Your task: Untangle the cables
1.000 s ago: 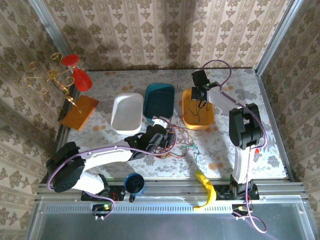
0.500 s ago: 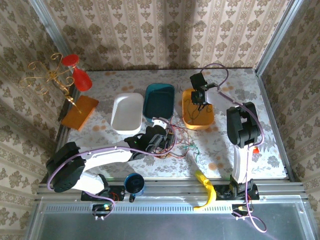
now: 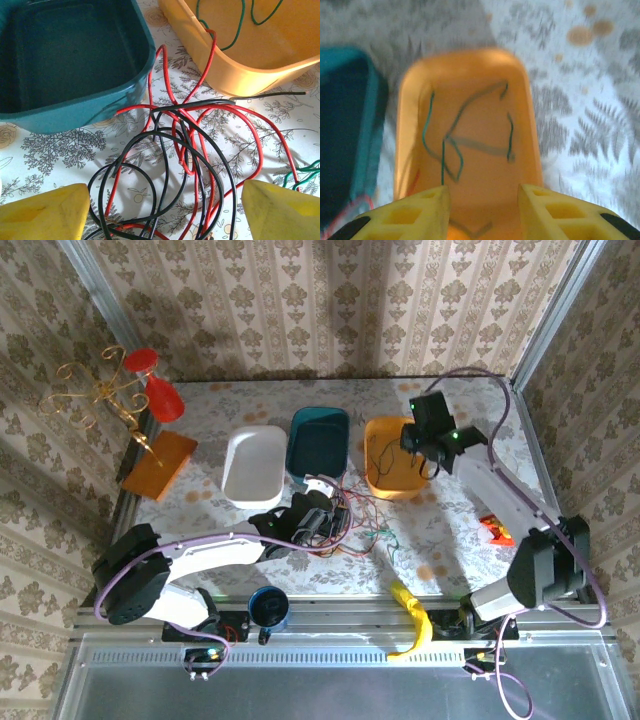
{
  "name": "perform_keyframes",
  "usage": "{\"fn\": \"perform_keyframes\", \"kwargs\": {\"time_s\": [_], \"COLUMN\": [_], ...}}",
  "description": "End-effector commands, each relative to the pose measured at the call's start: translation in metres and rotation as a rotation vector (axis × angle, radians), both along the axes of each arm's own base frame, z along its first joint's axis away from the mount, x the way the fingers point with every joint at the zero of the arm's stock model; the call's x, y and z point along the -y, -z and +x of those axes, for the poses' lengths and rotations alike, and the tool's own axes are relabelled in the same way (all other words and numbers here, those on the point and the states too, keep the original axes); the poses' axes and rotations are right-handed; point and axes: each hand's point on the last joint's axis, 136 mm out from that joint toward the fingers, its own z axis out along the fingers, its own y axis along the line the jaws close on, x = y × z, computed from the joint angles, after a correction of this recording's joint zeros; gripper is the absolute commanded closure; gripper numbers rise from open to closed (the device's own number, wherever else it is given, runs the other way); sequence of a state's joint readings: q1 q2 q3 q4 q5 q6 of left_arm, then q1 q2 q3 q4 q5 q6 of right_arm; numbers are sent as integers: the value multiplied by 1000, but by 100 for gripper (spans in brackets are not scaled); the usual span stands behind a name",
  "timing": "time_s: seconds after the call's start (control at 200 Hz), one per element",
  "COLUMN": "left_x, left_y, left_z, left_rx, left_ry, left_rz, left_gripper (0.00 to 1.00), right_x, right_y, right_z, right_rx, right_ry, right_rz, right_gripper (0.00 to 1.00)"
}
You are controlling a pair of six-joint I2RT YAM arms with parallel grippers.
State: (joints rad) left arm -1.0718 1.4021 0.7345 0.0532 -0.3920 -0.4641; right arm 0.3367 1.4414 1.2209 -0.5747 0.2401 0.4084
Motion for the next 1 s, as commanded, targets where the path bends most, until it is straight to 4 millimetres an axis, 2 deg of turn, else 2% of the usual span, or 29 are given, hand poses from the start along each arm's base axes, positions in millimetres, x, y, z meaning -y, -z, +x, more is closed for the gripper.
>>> {"fn": "perform_keyframes", "kwargs": {"time_s": [0.0,0.15,0.325,0.485,0.62,0.795,0.995], "left_x": [6,15,24,31,36,40,46], "left_y": [1,8,13,17,15,7,-3], "left_z": [0,-2,-1,0,-3,-4,-4], "left_rx": [3,-7,-21,-35,-27,-2,8], "left_ry": [11,39,57,65,88,107,117], "left_rz": [10,30,37,39,54,77,45], "left_gripper": [20,21,21,22,23,23,23], "right_x": [-11,-26,-48,-50,-55,-61,-37], "right_y": [41,89,130,154,164,177,188], "right_z": [-58,-118,-153,-164,-166,-183,-196], "right_rx": [-162,-314,-448,-532,-566,-622,-661], "right_ry": [-51,-139,-235,-250,-264,-281,-201], "right_rz": [45,116,171,105,81,26,-157], "right_gripper": [59,60,61,62,62,62,63]}}
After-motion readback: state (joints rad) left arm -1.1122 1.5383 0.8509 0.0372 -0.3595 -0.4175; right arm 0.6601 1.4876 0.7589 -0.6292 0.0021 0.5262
